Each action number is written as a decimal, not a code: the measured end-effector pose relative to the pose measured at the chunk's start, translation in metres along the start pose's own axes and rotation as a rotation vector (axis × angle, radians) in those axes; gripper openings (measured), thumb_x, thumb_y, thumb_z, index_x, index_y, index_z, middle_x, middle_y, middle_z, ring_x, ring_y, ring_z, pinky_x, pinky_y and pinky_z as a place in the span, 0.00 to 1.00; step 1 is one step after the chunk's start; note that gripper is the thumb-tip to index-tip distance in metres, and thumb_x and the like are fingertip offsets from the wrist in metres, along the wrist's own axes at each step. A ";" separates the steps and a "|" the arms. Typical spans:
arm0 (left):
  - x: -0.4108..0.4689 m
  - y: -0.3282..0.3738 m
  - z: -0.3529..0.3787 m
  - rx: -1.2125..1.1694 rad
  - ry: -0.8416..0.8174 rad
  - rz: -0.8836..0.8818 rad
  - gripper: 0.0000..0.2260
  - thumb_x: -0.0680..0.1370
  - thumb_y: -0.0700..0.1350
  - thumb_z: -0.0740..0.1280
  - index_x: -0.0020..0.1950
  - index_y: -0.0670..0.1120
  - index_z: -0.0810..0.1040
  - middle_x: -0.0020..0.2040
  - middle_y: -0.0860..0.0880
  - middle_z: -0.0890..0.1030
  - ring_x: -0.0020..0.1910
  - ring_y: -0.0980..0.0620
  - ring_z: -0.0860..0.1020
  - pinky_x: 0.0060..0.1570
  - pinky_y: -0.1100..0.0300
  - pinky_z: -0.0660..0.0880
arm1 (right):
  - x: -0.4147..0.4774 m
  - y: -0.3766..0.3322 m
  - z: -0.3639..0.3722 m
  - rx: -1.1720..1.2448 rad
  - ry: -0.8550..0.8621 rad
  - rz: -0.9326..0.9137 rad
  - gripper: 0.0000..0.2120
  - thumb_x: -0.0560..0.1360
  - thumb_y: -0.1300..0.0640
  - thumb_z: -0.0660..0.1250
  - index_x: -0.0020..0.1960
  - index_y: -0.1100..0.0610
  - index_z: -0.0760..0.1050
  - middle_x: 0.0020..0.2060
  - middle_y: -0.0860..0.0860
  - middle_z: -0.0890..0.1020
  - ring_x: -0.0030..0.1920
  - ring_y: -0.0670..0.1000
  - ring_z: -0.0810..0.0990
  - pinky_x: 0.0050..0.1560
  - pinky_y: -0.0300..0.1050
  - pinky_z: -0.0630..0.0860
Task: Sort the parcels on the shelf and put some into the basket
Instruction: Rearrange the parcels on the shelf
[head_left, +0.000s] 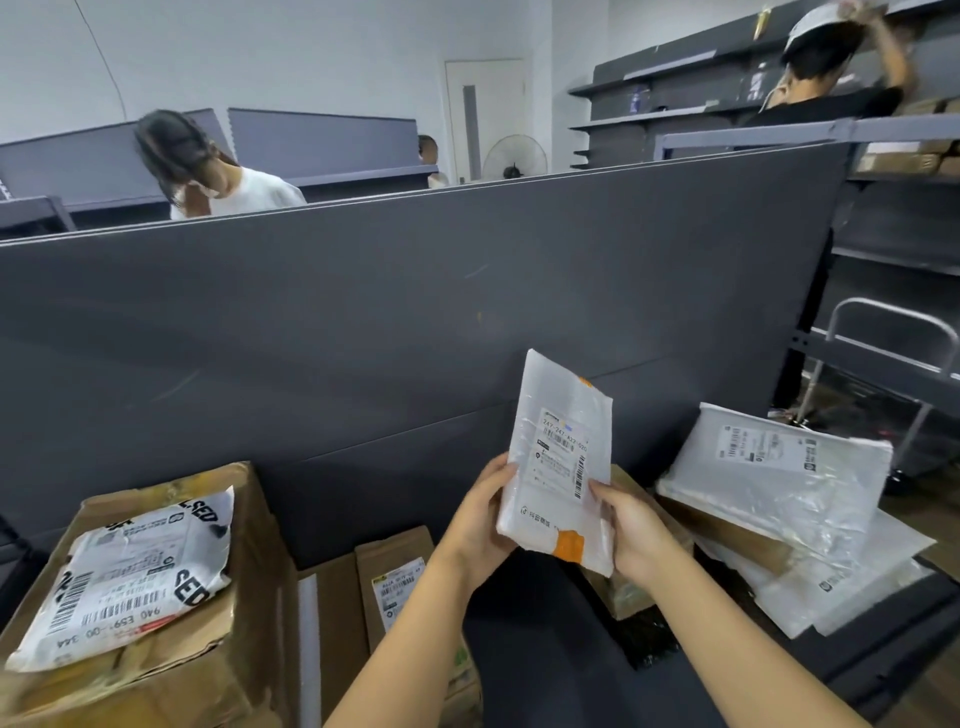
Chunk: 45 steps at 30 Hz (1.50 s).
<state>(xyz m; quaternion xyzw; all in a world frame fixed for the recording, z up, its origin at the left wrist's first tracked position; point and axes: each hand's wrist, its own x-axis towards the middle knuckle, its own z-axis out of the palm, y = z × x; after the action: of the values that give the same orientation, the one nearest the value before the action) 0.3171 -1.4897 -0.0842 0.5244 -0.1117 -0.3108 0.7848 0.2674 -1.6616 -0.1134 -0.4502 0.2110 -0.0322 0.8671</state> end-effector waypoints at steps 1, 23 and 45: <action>0.000 0.000 -0.001 -0.046 -0.003 -0.034 0.20 0.75 0.54 0.65 0.66 0.49 0.75 0.63 0.43 0.80 0.62 0.40 0.78 0.54 0.46 0.77 | 0.000 -0.001 0.001 -0.024 0.007 0.002 0.13 0.79 0.59 0.61 0.62 0.60 0.75 0.57 0.59 0.82 0.58 0.59 0.80 0.58 0.57 0.76; -0.009 -0.034 -0.046 0.349 0.362 -0.122 0.16 0.81 0.49 0.60 0.69 0.49 0.69 0.59 0.47 0.80 0.57 0.45 0.79 0.59 0.45 0.76 | 0.004 0.028 0.009 -0.414 0.000 0.002 0.11 0.78 0.61 0.64 0.60 0.59 0.76 0.53 0.58 0.84 0.54 0.58 0.82 0.59 0.58 0.76; -0.108 -0.083 -0.141 1.153 0.841 -0.417 0.22 0.85 0.46 0.46 0.79 0.45 0.49 0.80 0.44 0.47 0.78 0.43 0.49 0.76 0.50 0.49 | 0.006 0.194 0.107 -1.784 -0.413 -0.226 0.27 0.79 0.43 0.54 0.75 0.38 0.49 0.77 0.46 0.53 0.73 0.58 0.51 0.69 0.58 0.55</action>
<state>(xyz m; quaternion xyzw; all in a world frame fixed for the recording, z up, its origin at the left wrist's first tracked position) 0.2724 -1.3395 -0.2016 0.9382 0.1546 -0.1183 0.2861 0.2890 -1.4654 -0.2154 -0.9665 -0.0464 0.1386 0.2109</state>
